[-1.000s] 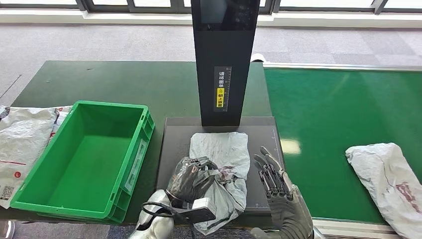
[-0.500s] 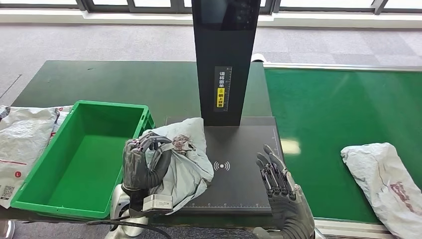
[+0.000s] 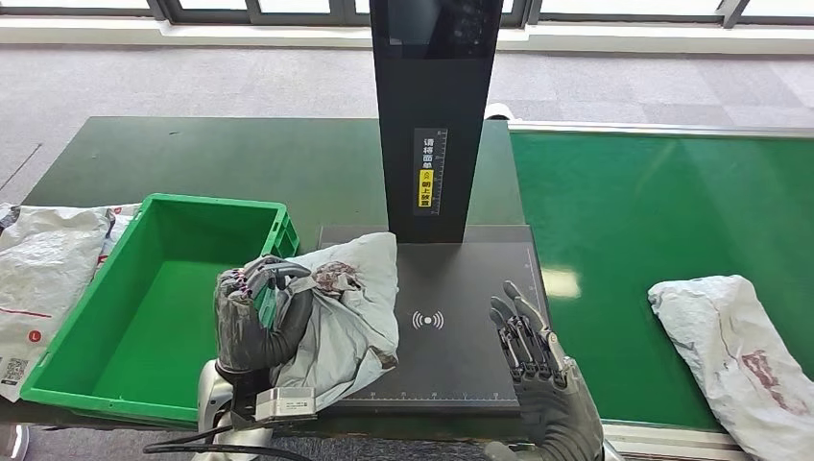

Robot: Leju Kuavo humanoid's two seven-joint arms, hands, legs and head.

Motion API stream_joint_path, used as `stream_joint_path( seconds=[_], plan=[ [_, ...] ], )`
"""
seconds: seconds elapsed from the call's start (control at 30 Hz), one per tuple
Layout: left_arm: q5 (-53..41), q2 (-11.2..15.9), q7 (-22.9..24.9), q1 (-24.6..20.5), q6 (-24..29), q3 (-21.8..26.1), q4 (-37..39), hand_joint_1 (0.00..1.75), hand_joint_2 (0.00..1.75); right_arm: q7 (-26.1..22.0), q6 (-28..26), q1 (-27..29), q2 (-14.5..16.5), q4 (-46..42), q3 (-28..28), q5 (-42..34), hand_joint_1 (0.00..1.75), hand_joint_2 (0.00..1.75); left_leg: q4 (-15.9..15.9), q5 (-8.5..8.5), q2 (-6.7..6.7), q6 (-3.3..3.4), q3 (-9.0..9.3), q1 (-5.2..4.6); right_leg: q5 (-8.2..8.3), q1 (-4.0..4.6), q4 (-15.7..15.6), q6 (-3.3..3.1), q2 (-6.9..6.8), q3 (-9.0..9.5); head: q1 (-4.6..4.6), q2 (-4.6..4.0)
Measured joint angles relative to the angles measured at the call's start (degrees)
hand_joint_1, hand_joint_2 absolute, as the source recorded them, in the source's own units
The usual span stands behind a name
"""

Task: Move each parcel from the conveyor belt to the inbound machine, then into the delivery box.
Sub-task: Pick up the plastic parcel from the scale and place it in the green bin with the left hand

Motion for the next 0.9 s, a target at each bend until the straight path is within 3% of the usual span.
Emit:
stream_joint_path(
  seconds=[0.53, 0.63, 0.77, 0.9],
  plan=[
    [3.5, 1.4, -0.6, -1.8, 1.2, 1.4, -4.4, 1.75, 1.75, 0.0, -0.1, -0.9, -0.1, 0.3, 0.2, -0.4, 0.0, 1.75, 0.0, 0.02, 0.0, -0.03, 0.0, 0.0, 0.01, 0.02, 0.0, -0.01, 0.0, 0.0, 0.0, 0.0],
    [6.1, 2.7, 2.0, -4.8, 4.1, 5.1, -6.3, 1.75, 1.75, 0.0, -0.3, -1.2, -0.1, 0.5, 0.4, -0.9, 0.0, 1.75, 0.0, 0.06, 0.0, -0.07, 0.01, 0.01, 0.02, 0.03, 0.0, -0.03, 0.01, 0.01, 0.0, 0.0],
    [14.8, 5.1, 5.0, -7.4, 6.7, 13.4, -7.4, 1.75, 1.75, 0.0, -0.4, -1.4, -0.2, 0.8, 0.4, -1.0, 0.0, 1.75, 0.0, 0.09, 0.07, -0.12, 0.06, 0.02, 0.03, 0.1, 0.1, -0.07, 0.06, 0.0, 0.0, 0.0],
    [19.9, 6.6, 3.2, -8.2, 5.1, 22.8, -6.7, 1.75, 1.75, 0.0, -0.5, -1.3, -0.2, 0.9, 0.4, -0.8, 0.0, 1.75, 0.0, 0.12, 0.09, -0.18, 0.05, 0.09, 0.05, 0.21, 0.1, -0.12, 0.07, -0.05, 0.0, 0.0]
  ],
)
